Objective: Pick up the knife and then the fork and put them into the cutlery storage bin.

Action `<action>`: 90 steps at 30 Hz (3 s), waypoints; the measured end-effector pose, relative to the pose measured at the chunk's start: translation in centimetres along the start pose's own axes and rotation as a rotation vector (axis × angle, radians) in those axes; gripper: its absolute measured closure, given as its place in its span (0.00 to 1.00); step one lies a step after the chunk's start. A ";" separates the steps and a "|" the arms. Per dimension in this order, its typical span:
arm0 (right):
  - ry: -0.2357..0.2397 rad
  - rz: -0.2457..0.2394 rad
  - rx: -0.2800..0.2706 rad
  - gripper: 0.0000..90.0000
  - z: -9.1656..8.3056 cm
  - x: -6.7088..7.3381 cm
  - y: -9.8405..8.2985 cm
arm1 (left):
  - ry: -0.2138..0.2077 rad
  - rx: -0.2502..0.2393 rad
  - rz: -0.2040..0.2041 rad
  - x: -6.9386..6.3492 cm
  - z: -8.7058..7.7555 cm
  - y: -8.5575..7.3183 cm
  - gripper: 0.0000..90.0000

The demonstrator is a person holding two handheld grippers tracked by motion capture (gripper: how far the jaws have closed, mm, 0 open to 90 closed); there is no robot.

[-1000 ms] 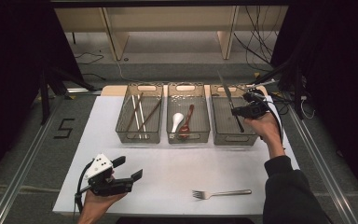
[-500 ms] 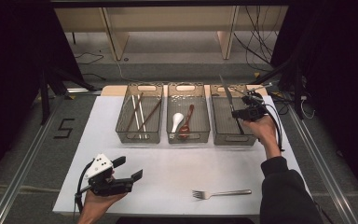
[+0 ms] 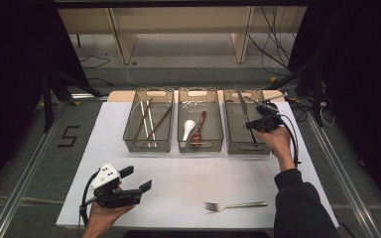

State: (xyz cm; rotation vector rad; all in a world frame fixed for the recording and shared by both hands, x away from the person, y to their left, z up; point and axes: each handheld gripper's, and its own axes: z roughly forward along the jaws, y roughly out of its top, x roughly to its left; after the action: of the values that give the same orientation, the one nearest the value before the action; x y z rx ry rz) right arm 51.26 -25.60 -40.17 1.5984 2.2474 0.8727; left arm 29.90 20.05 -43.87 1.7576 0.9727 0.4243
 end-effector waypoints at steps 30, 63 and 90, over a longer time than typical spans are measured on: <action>0.127 -0.183 -0.098 0.33 -5.2 3.6 -0.7 | -0.001 0.009 0.001 -0.1 0.1 0.0 0.18; 0.240 -0.483 0.152 0.32 -6.3 8.8 -10.5 | 0.000 0.011 0.002 -0.1 0.1 0.0 0.18; 0.234 -0.648 0.392 0.45 -3.5 11.6 -14.8 | -0.001 0.009 0.011 -0.1 0.0 0.0 0.18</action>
State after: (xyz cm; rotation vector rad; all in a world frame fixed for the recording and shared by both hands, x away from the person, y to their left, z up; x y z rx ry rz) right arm 33.69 -19.30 -44.66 0.7844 2.9703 0.4734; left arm 29.84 19.93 -43.90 1.7717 0.9662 0.4261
